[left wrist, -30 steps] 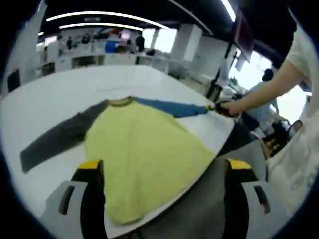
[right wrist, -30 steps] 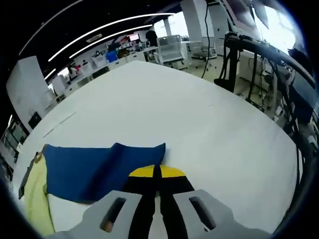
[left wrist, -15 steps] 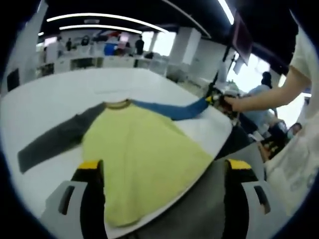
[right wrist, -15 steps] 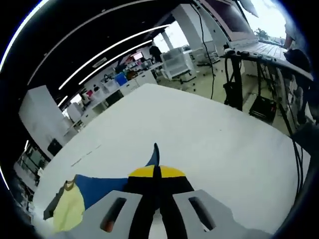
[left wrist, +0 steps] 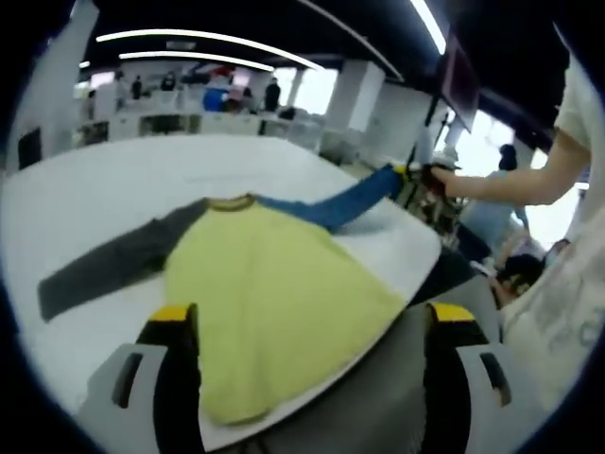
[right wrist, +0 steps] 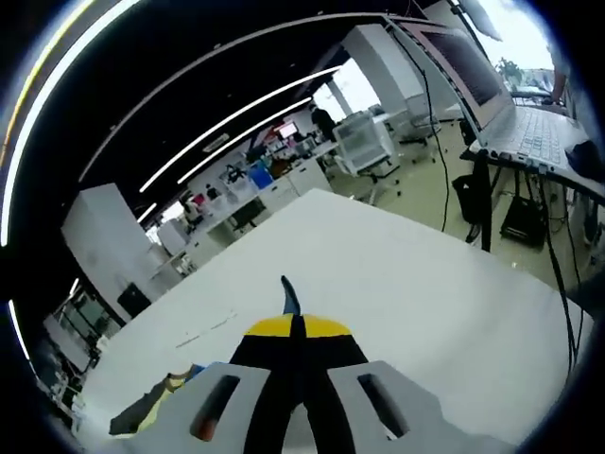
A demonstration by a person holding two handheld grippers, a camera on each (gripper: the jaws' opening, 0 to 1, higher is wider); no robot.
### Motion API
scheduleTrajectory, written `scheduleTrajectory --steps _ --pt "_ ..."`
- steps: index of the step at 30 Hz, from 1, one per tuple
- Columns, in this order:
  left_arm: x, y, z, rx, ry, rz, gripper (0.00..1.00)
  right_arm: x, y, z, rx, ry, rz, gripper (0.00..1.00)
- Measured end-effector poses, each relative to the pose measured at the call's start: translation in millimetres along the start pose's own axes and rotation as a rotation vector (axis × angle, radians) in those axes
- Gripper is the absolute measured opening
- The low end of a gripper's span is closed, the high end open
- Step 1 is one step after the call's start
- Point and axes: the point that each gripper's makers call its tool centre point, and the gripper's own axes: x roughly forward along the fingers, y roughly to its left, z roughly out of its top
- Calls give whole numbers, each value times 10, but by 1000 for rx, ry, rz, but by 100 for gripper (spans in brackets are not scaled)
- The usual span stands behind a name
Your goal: Fold the garment on the visible template until the final outline fits inside the template.
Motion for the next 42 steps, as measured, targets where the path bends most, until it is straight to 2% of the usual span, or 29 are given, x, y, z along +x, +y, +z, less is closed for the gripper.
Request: scheduleTrajectory --steps 9,17,23,26,30,31,37,42 --pt "-3 -31 -49 -8 4 -5 94 111 99 217 -24 -9 23 1" --pt "20 -48 -56 -10 6 -12 94 139 352 233 -26 -5 82 1" --pt "5 -34 -61 -17 3 -14 93 128 779 213 -58 2 153 1" --pt "-4 -22 -86 -20 9 -15 93 114 1108 202 -81 1 199 1" --pt "-16 -10 -100 -26 9 -17 93 124 1411 123 -121 22 251 1" --pt "-21 -7 -99 -28 7 -16 93 111 1597 83 -120 29 275 1" --pt "-73 12 -146 -42 -2 -15 92 134 1991 -52 -76 55 361 1" --pt "-122 39 -170 -54 -10 -8 92 135 2466 -226 -59 80 437 1"
